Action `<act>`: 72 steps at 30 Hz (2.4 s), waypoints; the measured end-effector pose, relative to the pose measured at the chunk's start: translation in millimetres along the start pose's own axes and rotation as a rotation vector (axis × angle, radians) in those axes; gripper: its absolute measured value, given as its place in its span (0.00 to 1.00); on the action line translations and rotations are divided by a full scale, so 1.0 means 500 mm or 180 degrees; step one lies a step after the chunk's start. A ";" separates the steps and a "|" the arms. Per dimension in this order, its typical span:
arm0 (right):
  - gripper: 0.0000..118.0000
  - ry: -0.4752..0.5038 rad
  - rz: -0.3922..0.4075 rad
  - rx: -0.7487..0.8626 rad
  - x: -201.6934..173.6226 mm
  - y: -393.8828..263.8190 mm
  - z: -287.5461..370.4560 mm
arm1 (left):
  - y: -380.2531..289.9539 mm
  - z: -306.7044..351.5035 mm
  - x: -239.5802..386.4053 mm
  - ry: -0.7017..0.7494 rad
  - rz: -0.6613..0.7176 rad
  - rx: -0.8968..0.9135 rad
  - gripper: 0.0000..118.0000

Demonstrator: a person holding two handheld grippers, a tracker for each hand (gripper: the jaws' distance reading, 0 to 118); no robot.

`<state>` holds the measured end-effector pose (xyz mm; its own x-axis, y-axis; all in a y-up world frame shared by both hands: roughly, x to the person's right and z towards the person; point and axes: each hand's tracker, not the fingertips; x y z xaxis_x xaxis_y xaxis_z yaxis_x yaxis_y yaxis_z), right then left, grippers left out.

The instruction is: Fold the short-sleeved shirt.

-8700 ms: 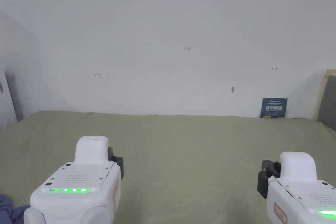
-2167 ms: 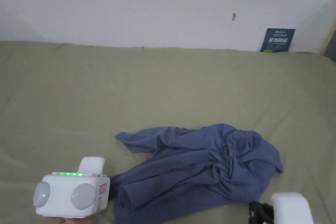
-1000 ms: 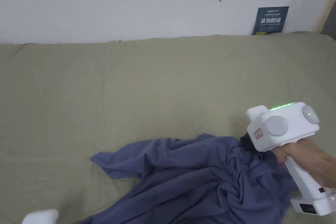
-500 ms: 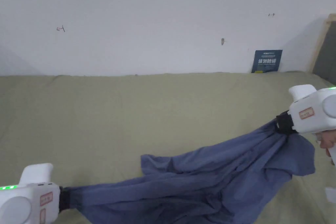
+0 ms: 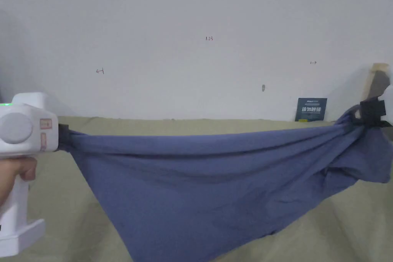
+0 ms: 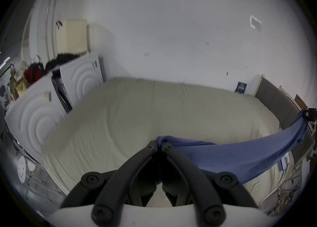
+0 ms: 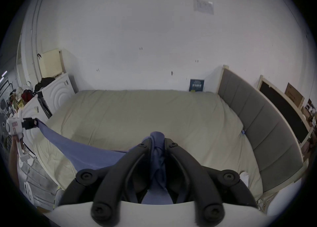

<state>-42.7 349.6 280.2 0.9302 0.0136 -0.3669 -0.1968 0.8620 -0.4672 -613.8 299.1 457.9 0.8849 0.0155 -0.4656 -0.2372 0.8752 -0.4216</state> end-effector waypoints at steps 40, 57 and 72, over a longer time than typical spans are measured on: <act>0.13 -0.0180 -0.0155 0.0067 -0.023 0.255 -0.358 | 0.299 -0.294 0.086 0.0516 0.0051 0.0149 0.00; 0.13 -0.0231 -0.0193 -0.0400 -0.001 0.109 -0.603 | 0.155 -0.524 0.134 0.0523 -0.0036 -0.0272 0.00; 0.13 0.0036 -0.0322 -0.1069 0.005 -0.359 -0.471 | -0.294 -0.397 0.042 0.0334 0.0051 -0.1071 0.00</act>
<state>-78.1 75.5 173.6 0.9471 -0.0705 -0.3131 -0.1966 0.6437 -0.7396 -640.1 75.0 355.7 0.8381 -0.0372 -0.5443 -0.3849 0.6667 -0.6382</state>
